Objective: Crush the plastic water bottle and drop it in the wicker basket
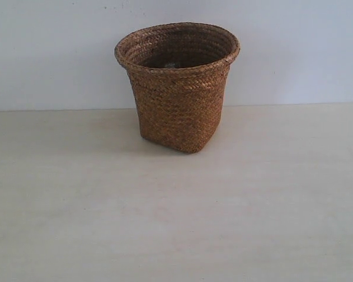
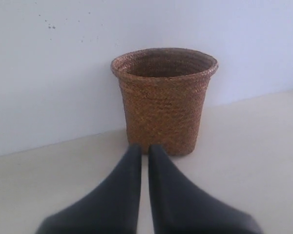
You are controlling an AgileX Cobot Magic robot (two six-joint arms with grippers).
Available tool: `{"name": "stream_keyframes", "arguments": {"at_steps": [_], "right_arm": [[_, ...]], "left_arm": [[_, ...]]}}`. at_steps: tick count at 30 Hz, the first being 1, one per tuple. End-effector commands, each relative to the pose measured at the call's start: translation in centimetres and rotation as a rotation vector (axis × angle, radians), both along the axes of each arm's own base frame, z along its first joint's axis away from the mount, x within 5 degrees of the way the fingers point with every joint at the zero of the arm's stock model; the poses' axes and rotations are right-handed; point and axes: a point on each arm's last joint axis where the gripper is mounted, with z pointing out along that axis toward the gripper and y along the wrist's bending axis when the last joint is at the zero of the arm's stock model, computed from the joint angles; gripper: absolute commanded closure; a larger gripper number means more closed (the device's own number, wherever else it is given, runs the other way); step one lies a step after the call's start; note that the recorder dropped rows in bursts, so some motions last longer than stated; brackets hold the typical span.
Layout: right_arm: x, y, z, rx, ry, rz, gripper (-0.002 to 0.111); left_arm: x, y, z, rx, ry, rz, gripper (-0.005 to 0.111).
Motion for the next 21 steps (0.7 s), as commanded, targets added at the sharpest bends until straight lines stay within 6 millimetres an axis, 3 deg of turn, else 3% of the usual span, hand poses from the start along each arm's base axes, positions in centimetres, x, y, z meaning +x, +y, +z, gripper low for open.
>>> {"name": "stream_keyframes", "arguments": {"at_steps": [1,8,14,21], "right_arm": [[0.6,0.1,-1.3,0.044,0.007,0.018,0.108],[2.7,0.3,-7.9,0.056,0.188,0.015,0.108],[2.7,0.3,-8.5,0.054,0.219,0.015,0.108],[2.7,0.3,-8.5,0.054,0.219,0.015,0.108]], "left_arm": [[-0.3,0.0,-0.8,-0.103,-0.033,-0.011,0.102],[0.5,-0.2,-3.3,-0.105,-0.066,0.002,0.102],[0.9,-0.3,-6.0,-0.083,-0.014,0.007,0.102],[0.9,-0.4,-6.1,-0.083,-0.008,0.007,0.102]]}}
